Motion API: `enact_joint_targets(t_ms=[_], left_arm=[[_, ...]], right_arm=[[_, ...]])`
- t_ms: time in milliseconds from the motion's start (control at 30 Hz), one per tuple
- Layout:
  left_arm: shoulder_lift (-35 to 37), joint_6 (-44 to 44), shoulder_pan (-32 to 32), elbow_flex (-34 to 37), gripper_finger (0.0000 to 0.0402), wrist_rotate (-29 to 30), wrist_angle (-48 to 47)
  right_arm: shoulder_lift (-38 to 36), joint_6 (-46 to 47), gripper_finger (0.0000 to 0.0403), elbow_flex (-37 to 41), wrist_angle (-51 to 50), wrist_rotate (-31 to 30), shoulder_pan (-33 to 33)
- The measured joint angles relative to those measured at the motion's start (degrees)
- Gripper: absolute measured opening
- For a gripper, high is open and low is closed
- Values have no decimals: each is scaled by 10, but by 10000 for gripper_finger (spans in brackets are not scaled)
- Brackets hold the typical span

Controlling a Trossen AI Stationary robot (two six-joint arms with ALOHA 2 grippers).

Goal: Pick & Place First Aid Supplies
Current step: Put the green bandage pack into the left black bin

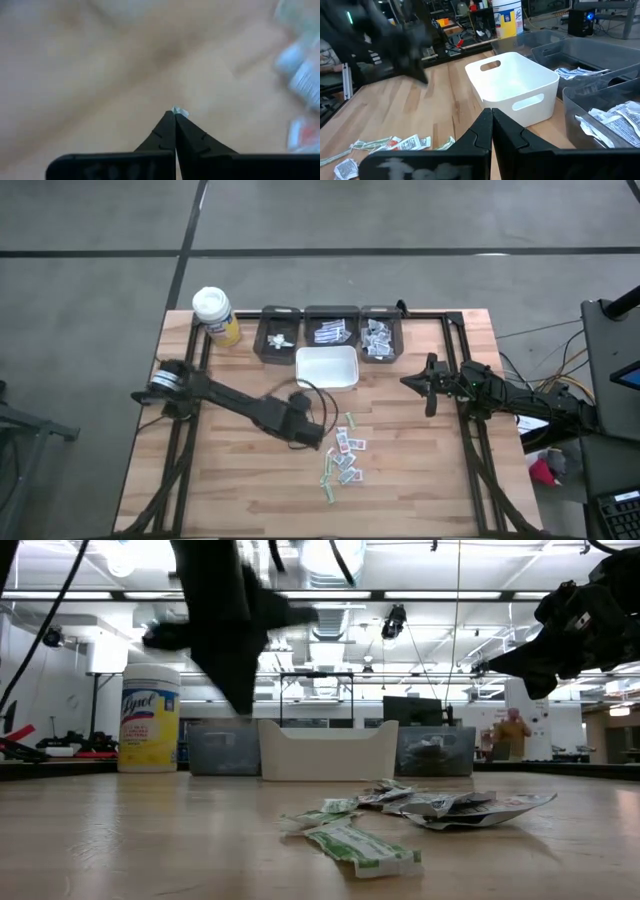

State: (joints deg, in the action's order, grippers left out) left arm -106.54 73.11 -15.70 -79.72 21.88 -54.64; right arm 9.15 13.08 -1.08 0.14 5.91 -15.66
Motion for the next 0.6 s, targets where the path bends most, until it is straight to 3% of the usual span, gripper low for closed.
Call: enact_joint_targets(t_ms=[167,300,500,600], left_arm=[[63,-28,23,-41,0,142,-99],[119,-109,88,-45,0,214,-121],[141,-245,268,-42,0,210,-90],[132,-302,366,-37,0,150,-41]], right_arm=[[1,0,8,0,0,0,0],[0,0,8,0,0,0,0],[0,0,8,0,0,0,0],[0,0,8,0,0,0,0]])
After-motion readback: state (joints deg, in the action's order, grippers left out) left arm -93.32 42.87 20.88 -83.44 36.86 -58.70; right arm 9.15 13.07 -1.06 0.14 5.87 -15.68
